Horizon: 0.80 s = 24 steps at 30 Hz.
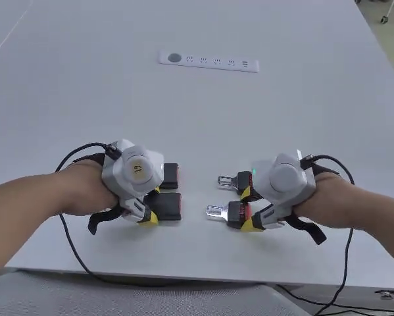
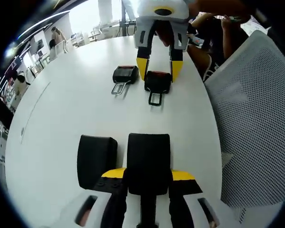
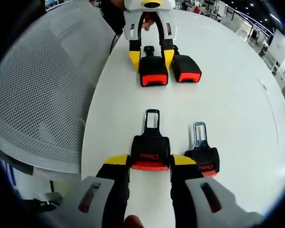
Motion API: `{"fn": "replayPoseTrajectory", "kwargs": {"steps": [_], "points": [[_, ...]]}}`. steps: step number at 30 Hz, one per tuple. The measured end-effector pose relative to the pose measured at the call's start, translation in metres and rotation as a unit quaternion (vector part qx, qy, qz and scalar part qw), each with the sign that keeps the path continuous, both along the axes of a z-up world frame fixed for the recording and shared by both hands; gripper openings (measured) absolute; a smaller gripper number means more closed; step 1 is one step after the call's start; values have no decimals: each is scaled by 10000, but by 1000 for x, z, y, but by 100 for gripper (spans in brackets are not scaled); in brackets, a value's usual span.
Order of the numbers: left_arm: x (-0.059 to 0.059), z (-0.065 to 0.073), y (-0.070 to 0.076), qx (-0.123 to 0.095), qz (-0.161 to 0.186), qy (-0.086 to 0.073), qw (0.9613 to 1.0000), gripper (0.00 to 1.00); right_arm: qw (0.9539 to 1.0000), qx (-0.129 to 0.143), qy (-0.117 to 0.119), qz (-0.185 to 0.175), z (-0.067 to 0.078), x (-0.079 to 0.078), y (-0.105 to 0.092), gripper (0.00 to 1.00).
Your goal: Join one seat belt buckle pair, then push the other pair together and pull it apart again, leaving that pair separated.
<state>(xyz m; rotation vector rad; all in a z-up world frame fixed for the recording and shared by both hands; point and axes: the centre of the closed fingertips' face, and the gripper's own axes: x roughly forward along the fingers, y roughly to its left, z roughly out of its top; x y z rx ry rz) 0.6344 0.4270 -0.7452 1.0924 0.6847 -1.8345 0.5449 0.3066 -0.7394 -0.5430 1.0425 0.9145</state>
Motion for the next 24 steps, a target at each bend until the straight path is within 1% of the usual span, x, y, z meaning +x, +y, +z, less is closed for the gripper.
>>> {"fn": "replayPoseTrajectory", "kwargs": {"steps": [5,13,17,22,24], "points": [[-4,0,4,61,-209,-69,9997,34,10000,12,-2,18,0,0,-2,32],[-4,-1,4,80,-255,-113,9996,34,9999,132,-37,-57,-2,0,-1,32],[-4,-1,4,87,-290,-126,9995,34,9999,96,-44,-30,-5,-1,-2,32],[-4,-1,4,68,-251,-119,9996,34,10000,28,-14,-2,-6,0,-1,33],[-4,-1,4,51,-201,-96,9997,34,10000,22,-11,-51,-6,0,-1,33]]}}
